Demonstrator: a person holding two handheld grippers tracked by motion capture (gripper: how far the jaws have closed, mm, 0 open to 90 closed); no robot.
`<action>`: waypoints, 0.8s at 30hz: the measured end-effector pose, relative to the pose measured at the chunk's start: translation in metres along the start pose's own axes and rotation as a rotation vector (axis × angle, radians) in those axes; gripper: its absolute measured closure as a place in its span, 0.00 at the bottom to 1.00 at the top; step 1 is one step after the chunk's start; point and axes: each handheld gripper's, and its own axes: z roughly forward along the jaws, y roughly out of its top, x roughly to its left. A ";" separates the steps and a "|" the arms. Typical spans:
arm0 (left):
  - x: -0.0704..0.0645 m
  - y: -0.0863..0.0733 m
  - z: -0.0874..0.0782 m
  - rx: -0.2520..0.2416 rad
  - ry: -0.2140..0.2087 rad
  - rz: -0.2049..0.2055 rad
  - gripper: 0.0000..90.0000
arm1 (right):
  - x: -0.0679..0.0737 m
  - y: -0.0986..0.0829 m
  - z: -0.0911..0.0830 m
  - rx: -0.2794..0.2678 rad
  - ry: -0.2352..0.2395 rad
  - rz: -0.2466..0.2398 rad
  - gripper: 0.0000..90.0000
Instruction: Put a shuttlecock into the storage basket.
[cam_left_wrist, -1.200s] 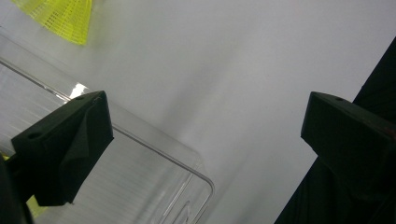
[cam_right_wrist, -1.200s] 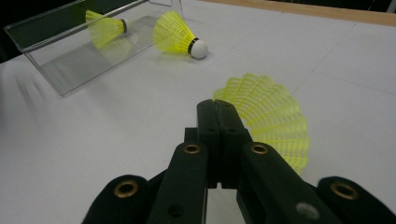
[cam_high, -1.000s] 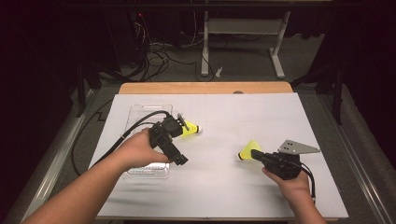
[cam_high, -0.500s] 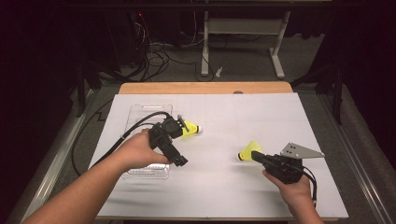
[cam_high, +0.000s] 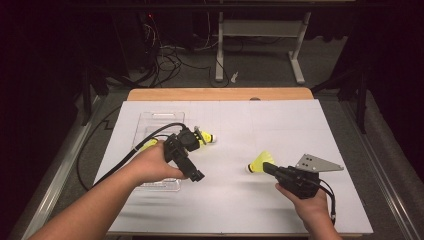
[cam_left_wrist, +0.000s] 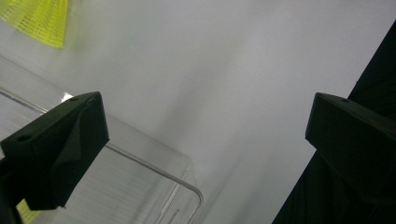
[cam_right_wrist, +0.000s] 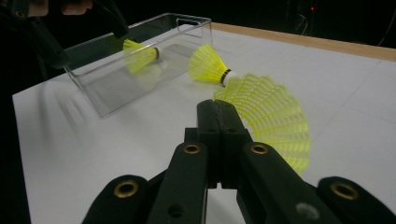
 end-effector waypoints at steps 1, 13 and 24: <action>0.000 0.000 0.000 0.000 -0.001 0.002 0.01 | 0.002 0.001 0.001 -0.004 0.007 -0.001 1.00; -0.004 0.002 0.006 0.000 -0.008 0.016 0.01 | 0.018 0.009 0.009 -0.045 0.079 0.005 1.00; -0.007 0.003 0.007 -0.002 -0.014 0.030 0.01 | 0.031 0.015 0.016 -0.067 0.122 -0.006 1.00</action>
